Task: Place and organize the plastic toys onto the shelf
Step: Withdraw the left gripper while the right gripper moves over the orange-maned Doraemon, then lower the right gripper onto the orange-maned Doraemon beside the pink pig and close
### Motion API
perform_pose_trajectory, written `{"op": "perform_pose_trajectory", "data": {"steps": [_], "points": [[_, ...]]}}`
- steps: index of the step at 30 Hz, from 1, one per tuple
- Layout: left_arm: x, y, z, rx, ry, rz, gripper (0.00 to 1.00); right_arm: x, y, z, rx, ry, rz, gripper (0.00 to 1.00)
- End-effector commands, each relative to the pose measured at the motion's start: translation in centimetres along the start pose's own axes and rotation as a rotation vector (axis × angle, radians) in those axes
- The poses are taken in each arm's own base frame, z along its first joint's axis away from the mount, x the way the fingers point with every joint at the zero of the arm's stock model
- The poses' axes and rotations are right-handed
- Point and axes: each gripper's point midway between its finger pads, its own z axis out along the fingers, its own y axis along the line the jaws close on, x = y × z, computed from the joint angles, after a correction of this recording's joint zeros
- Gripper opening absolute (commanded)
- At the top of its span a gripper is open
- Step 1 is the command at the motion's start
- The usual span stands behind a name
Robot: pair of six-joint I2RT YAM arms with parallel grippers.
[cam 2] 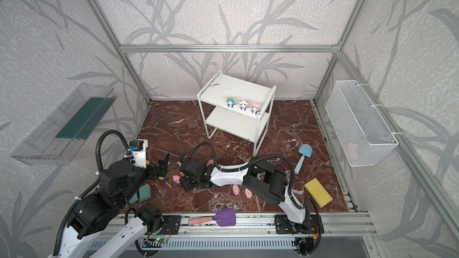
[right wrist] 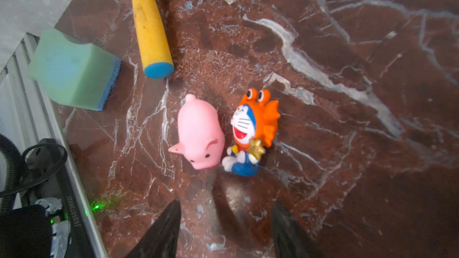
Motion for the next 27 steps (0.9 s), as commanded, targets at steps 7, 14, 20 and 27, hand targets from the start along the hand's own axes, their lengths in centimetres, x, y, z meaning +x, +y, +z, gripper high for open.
{"op": "perform_pose_trajectory", "data": {"steps": [7, 14, 20, 27], "points": [[0.5, 0.7, 0.4, -0.047, 0.009, -0.01, 0.99, -0.2, -1.5, 1.7, 0.026, 0.037, 0.01, 0.51], [0.4, 0.6, 0.5, -0.042, 0.006, -0.006, 0.99, -0.2, -2.4, 2.8, 0.067, 0.042, -0.006, 0.48], [0.4, 0.4, 0.6, -0.036, 0.006, 0.0, 0.99, -0.2, -2.9, 3.4, 0.102, 0.054, -0.043, 0.42], [0.3, 0.6, 0.7, -0.046, 0.003, 0.006, 0.99, 0.0, -3.1, 3.1, 0.139, 0.069, -0.099, 0.34]]}}
